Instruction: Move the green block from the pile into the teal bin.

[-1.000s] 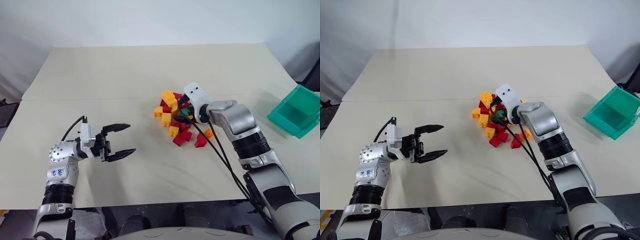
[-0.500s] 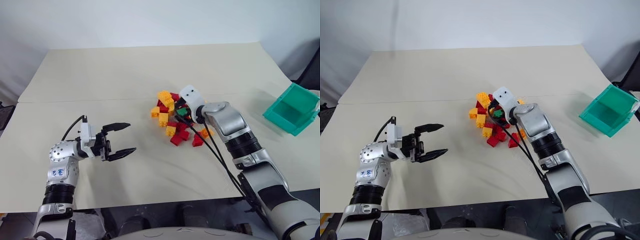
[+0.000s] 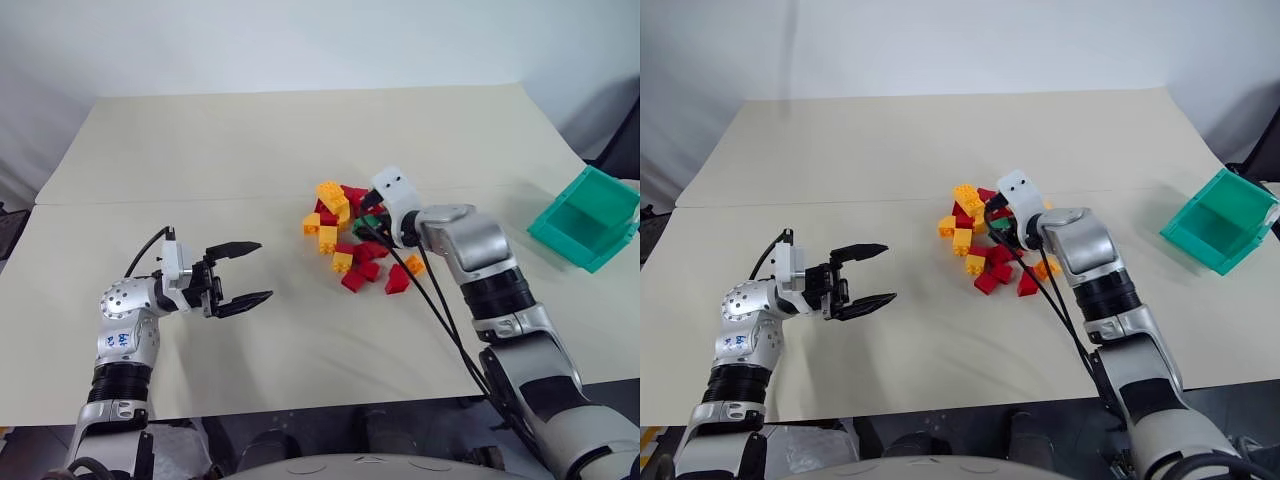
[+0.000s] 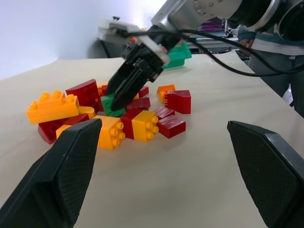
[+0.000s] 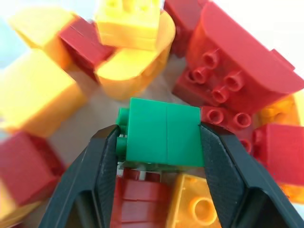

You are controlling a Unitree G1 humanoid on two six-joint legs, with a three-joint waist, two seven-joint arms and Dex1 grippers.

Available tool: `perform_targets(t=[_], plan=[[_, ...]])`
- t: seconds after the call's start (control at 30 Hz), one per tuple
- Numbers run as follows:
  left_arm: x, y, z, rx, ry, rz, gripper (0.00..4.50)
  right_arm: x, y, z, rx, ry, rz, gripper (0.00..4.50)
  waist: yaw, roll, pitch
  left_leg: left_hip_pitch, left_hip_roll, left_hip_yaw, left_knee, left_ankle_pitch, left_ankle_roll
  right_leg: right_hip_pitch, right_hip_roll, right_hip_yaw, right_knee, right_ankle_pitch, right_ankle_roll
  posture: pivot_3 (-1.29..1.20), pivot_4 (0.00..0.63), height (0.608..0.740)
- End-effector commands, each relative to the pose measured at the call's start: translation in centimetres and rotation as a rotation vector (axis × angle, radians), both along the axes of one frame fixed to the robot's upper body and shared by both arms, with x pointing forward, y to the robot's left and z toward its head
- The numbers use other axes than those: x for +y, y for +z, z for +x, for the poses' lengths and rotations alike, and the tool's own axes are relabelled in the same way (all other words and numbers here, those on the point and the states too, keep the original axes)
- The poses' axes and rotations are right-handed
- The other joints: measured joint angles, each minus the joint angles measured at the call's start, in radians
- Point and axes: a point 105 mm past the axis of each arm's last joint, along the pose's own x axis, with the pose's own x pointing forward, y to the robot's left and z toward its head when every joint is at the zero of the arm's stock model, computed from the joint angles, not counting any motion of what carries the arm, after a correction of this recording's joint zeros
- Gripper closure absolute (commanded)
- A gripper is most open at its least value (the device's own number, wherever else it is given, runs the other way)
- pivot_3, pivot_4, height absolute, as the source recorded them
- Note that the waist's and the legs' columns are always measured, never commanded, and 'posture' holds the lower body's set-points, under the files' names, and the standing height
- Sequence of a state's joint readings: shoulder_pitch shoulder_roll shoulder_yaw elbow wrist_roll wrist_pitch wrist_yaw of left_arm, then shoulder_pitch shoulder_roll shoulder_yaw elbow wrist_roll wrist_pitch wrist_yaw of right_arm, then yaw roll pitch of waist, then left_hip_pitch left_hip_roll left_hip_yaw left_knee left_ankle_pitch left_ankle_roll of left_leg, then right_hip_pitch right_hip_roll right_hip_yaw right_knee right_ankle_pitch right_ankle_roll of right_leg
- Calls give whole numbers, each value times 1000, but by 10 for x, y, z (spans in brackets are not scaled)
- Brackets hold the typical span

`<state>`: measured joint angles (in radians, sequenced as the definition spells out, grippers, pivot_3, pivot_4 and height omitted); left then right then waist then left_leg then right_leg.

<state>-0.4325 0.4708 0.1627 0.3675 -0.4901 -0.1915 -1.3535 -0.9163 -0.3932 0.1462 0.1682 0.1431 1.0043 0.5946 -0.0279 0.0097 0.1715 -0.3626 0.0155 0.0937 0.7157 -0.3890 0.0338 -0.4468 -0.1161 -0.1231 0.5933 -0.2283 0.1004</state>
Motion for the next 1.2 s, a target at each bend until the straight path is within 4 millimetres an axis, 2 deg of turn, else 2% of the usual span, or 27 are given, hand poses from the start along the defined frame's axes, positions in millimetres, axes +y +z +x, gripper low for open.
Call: perform_targets(t=[0.03,0.17,0.23,0.27,0.33,0.4,0.53,0.63,0.73,0.83,1.03,1.1,1.2], plan=[[-14,9,1,-26,-53,-17,0,-18,45,-17,-154,64,78,2329,4,0,0,-1,0,-1,0,0,0,0,0,0,0,0,0,0,150,740],[-33,13,7,-8,-91,-33,0,-64,70,-24,-328,-15,56,2329,10,0,0,-4,-1,-1,1,0,0,0,0,-3,-3,1,1,0,150,740],[-50,18,13,-5,-111,-38,0,-100,89,-28,-418,-153,61,2329,14,0,0,-5,-2,1,1,0,1,0,0,-4,-3,1,2,0,150,740],[-55,20,15,-2,-114,-39,0,-112,94,-31,-439,-205,64,2329,18,0,0,-5,-2,2,2,0,1,0,0,-4,-3,1,2,0,150,740],[-74,25,21,-5,-135,-36,0,-150,105,-42,-495,-366,42,2329,28,0,0,-5,-2,2,2,0,1,0,0,-4,-3,1,2,0,150,740],[-89,27,28,11,-125,-34,0,-175,108,-54,-530,-472,-8,2329,33,0,0,-6,-2,3,3,0,1,0,0,-4,-3,1,2,0,150,740],[-122,35,36,3,-140,-21,0,-218,101,-71,-543,-648,-94,2329,36,-1,0,-6,-4,4,2,0,1,1,1,-4,-4,2,3,0,150,740],[-141,39,38,-7,-153,-2,0,-238,99,-75,-553,-746,-113,2329,29,-1,0,-5,-5,6,2,1,2,1,1,-2,-4,2,4,0,150,740],[-170,44,39,-14,-175,22,0,-274,89,-73,-547,-881,-165,2329,29,-1,0,-4,-5,7,2,2,2,1,1,-1,-4,2,4,0,150,740],[-184,42,38,-18,-167,63,0,-294,78,-63,-528,-926,-167,2329,29,-1,1,-4,-5,7,2,4,4,2,0,2,-5,3,5,0,150,740],[-194,41,36,-5,-132,65,0,-326,52,-48,-462,-1004,-166,2329,24,-1,1,-3,-3,9,0,4,4,2,0,4,-5,3,6,0,150,740],[-197,42,36,-3,-119,61,0,-330,44,-41,-428,-1000,-142,1589,24,0,1,-2,-3,10,0,4,4,2,0,5,-5,3,6,0,150,740],[-197,43,35,18,-103,43,0,-333,44,-34,-430,-989,-145,614,25,0,1,-2,-3,11,0,4,4,2,0,6,-5,3,6,0,150,740]])
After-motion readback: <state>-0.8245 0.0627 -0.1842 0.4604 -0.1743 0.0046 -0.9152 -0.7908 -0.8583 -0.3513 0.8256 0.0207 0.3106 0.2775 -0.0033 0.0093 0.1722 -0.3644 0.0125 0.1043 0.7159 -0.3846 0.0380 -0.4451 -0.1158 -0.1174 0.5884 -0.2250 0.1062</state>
